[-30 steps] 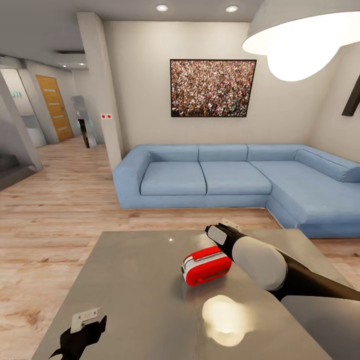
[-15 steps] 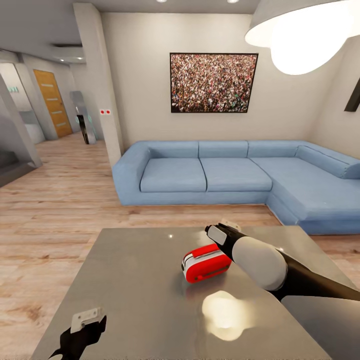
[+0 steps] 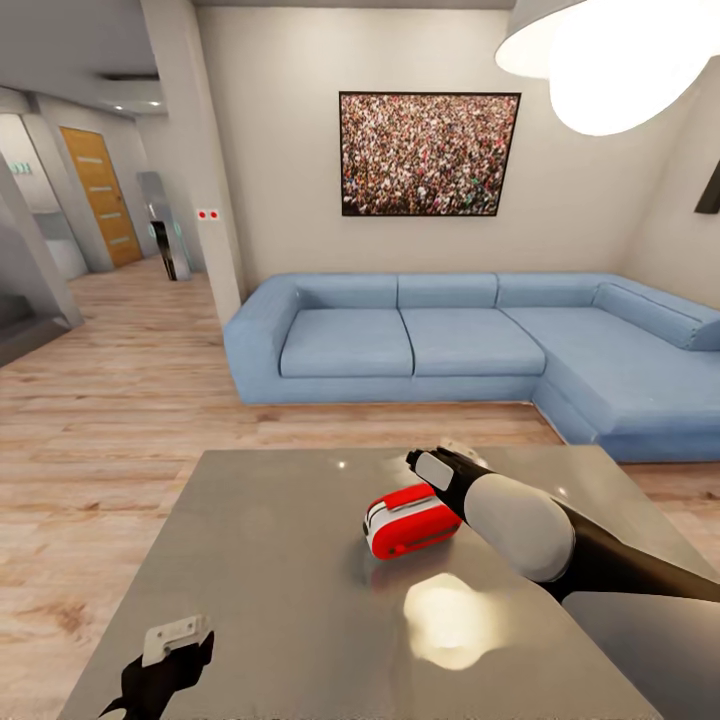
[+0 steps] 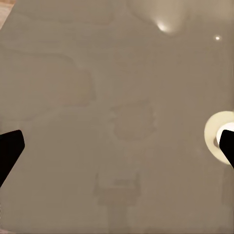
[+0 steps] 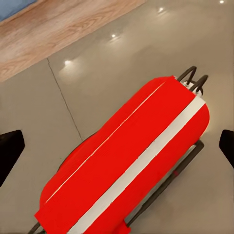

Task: Turn on the radio receiver that's on the table in the living room.

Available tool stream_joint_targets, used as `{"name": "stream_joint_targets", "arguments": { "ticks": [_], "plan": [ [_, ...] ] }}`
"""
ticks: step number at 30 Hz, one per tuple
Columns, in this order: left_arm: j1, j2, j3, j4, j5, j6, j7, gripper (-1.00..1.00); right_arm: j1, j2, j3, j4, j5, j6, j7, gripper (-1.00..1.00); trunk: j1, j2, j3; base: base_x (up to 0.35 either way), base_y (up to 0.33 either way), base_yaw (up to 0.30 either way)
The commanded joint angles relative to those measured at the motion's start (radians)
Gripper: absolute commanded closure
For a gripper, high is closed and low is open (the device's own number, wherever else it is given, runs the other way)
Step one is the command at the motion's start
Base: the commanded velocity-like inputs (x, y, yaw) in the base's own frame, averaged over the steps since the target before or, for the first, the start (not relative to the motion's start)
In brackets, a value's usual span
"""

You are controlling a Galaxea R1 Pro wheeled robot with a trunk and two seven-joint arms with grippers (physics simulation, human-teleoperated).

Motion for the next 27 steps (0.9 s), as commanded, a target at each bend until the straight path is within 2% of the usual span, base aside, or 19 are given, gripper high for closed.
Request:
{"name": "stream_joint_targets", "arguments": {
  "ticks": [1,27],
  "plan": [
    [0.000,0.000,0.000,0.000,0.000,0.000,0.000,-1.00,0.000,0.000,0.000,0.000,0.000,0.001,0.003,-1.00,0.000,0.000,-0.002,0.000,0.000,0.000],
    [0.000,0.000,0.000,0.000,0.000,0.000,0.000,-1.00,0.002,0.000,0.002,0.000,0.005,0.009,0.015,-1.00,0.000,0.000,-0.043,0.000,0.000,0.000]
  ]
}}
